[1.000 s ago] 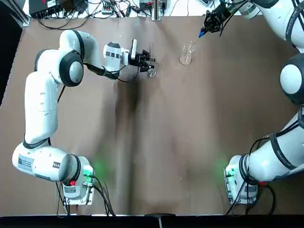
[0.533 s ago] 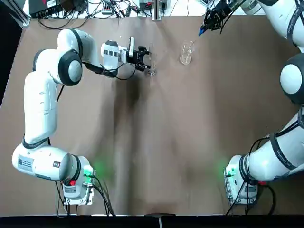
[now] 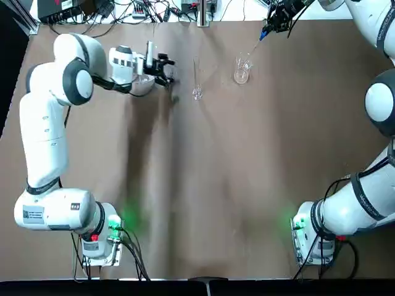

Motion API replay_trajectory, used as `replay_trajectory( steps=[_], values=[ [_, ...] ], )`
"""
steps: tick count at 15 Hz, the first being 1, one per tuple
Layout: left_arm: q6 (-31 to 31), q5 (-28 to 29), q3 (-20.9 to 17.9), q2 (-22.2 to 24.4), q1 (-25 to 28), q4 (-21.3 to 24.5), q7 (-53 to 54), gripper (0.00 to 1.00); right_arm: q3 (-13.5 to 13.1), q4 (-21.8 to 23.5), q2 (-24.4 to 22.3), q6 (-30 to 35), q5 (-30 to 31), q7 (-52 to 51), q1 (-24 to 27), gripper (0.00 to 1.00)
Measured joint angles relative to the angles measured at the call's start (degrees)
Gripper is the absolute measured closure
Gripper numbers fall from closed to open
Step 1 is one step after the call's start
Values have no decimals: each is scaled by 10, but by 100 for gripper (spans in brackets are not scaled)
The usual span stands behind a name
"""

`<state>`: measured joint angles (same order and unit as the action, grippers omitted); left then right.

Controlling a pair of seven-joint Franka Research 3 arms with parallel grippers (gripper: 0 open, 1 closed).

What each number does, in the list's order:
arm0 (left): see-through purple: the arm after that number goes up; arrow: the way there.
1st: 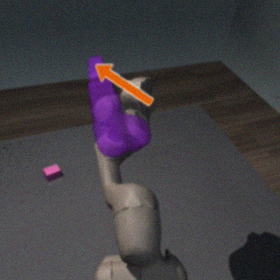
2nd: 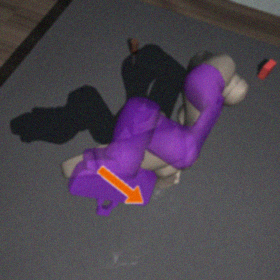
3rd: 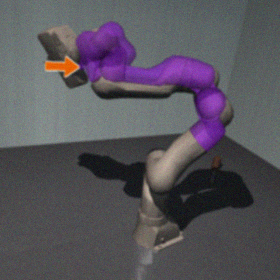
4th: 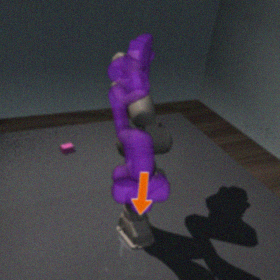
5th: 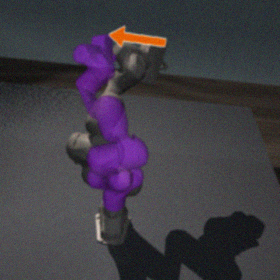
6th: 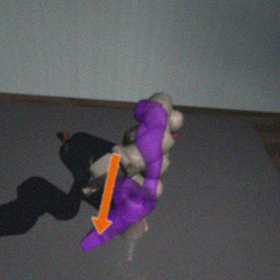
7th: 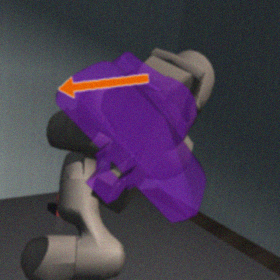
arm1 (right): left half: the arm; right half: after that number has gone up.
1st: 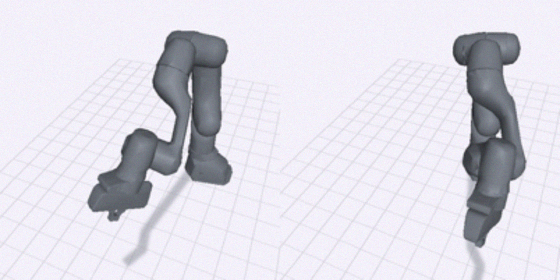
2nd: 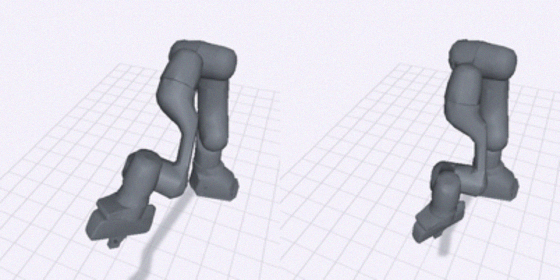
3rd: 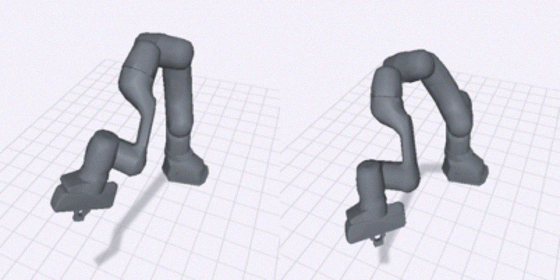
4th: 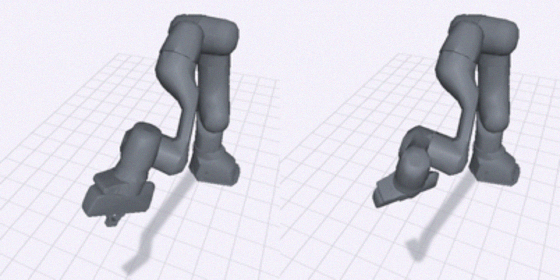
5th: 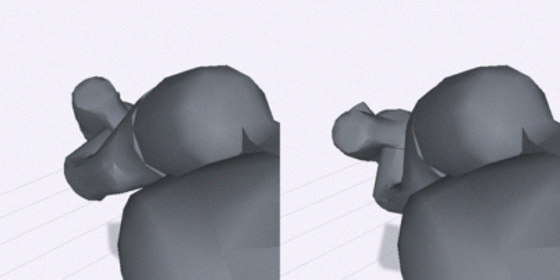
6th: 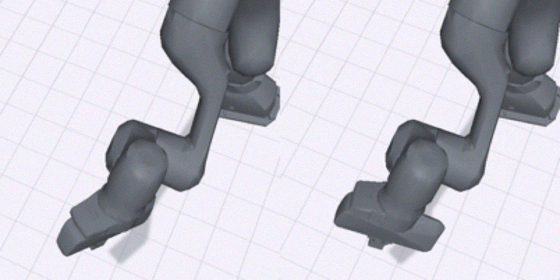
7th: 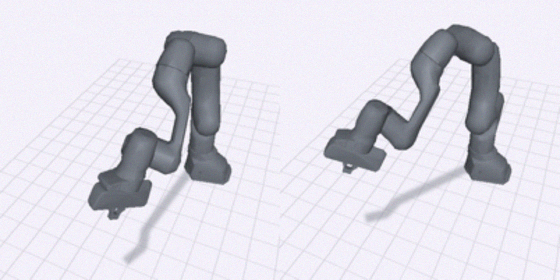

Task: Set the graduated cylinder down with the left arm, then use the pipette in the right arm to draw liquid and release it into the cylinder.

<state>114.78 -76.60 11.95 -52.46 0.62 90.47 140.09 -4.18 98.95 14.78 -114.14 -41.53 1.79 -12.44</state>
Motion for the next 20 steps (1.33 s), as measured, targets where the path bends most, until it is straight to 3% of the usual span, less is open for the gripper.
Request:
replay_trajectory(
  steps=[3,7,14,16,20],
  values=[
    [-36,114,2,33,49,-11,-113,0,1,-7,-6,6,0,10,0,86],
    [-59,263,7,109,67,-26,-329,0,1,-8,-8,7,0,13,0,86],
    [-133,402,7,234,69,-21,-671,0,2,-16,-8,7,0,17,0,85],
    [-144,457,6,289,76,0,-780,0,2,-23,-9,7,0,20,0,85],
    [-146,518,6,358,83,39,-902,0,2,-25,-9,7,0,21,0,85]
  ],
)
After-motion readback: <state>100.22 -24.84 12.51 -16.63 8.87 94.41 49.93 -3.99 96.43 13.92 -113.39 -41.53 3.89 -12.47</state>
